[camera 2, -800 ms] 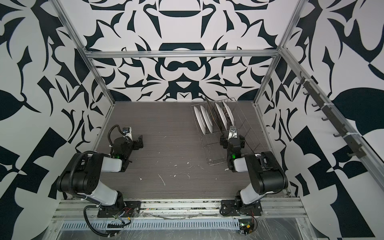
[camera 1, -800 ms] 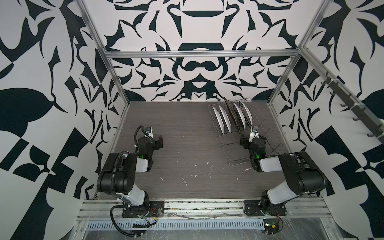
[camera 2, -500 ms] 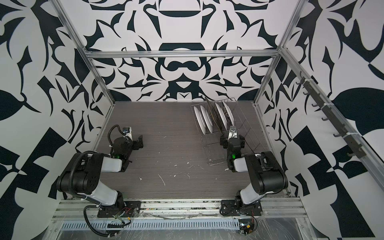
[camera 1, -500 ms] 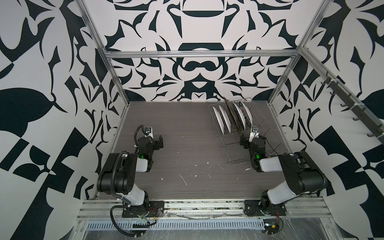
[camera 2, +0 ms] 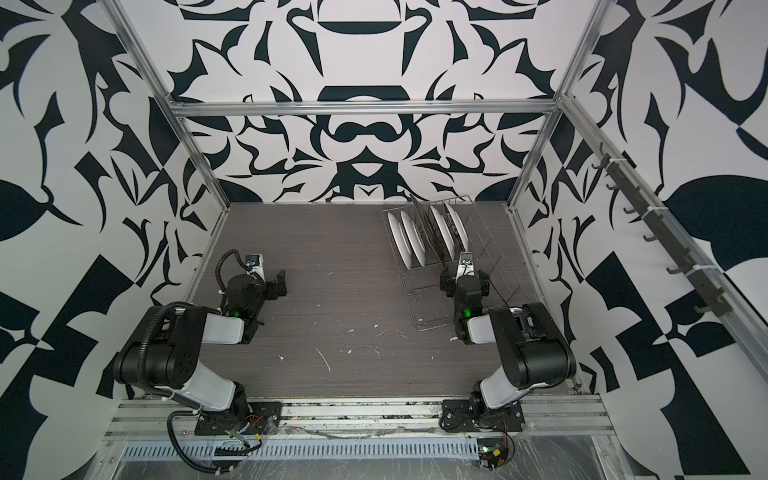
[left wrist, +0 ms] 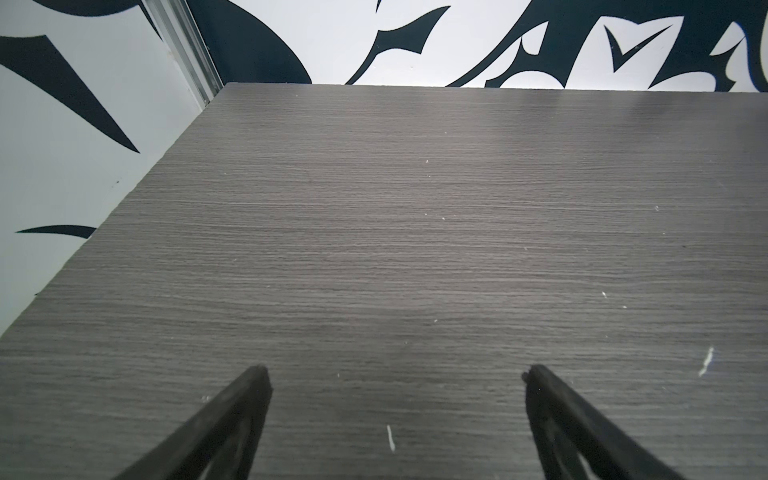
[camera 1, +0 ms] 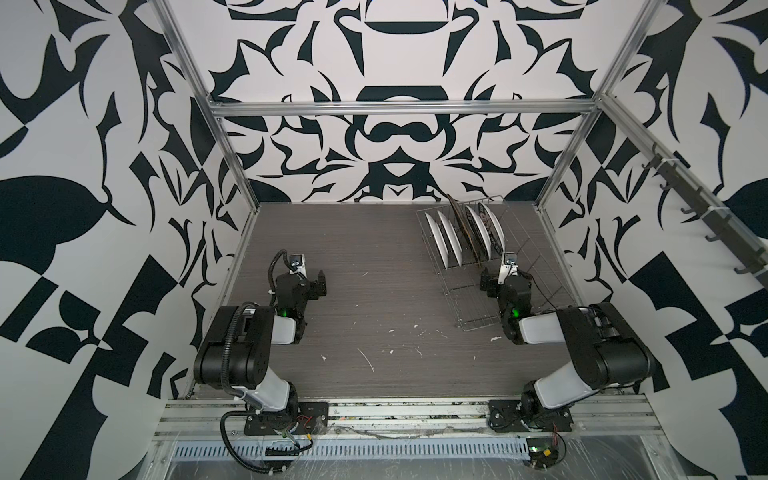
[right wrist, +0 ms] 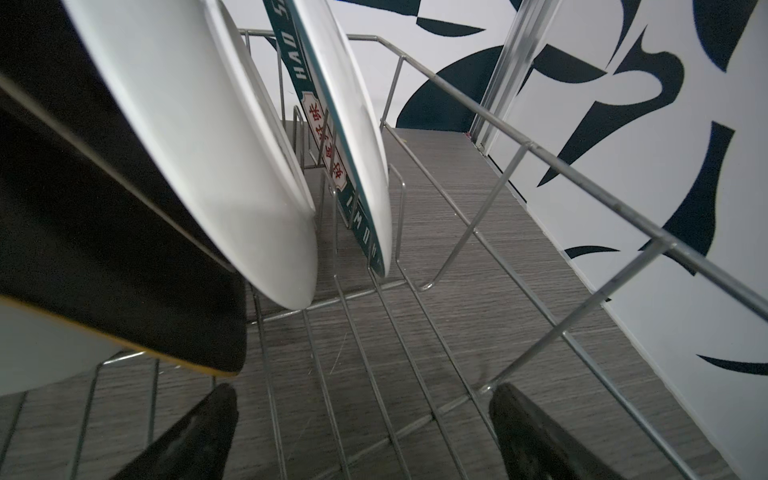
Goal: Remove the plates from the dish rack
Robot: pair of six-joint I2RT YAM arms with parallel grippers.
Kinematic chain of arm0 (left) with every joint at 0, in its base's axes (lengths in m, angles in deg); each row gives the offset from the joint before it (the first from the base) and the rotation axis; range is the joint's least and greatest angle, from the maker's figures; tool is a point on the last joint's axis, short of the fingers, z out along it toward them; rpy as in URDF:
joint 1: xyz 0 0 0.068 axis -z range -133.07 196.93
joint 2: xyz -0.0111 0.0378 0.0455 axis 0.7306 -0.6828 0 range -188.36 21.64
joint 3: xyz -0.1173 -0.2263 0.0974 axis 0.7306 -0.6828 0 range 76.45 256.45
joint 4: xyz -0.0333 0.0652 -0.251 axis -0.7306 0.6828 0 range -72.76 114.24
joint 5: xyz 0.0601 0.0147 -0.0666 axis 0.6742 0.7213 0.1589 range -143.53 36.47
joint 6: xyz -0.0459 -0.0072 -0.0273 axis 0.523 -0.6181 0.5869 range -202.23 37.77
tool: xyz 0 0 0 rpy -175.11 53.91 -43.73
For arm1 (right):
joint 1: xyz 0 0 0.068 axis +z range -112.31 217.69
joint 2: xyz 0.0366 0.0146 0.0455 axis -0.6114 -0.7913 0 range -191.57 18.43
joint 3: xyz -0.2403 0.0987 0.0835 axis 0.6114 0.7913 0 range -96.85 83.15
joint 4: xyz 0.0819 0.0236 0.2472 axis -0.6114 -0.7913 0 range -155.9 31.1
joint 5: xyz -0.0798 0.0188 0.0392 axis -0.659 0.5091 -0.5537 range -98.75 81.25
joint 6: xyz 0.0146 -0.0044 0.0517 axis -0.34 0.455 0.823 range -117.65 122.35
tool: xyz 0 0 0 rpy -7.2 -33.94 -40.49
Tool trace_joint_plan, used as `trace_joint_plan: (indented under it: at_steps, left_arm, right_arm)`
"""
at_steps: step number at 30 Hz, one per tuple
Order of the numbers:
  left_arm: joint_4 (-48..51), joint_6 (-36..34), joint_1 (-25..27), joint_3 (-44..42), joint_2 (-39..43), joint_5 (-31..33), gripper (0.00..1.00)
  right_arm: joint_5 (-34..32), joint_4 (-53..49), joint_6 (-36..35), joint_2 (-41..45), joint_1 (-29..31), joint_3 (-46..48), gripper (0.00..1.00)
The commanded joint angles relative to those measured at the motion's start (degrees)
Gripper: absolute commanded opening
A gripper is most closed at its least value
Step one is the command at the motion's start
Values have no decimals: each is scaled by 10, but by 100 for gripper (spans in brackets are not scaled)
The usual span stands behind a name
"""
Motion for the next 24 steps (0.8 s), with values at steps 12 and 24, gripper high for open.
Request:
trace_joint_plan:
  at_steps: [12,24]
  left_arm:
    - [2,-4,-2,10,6,-5,100]
    - [141,-1,28,51,93,86,99]
  right_arm:
    - [0,-11,0,-6,-1,-3,99]
    - [48,-174,-19,72,-1,-59,99]
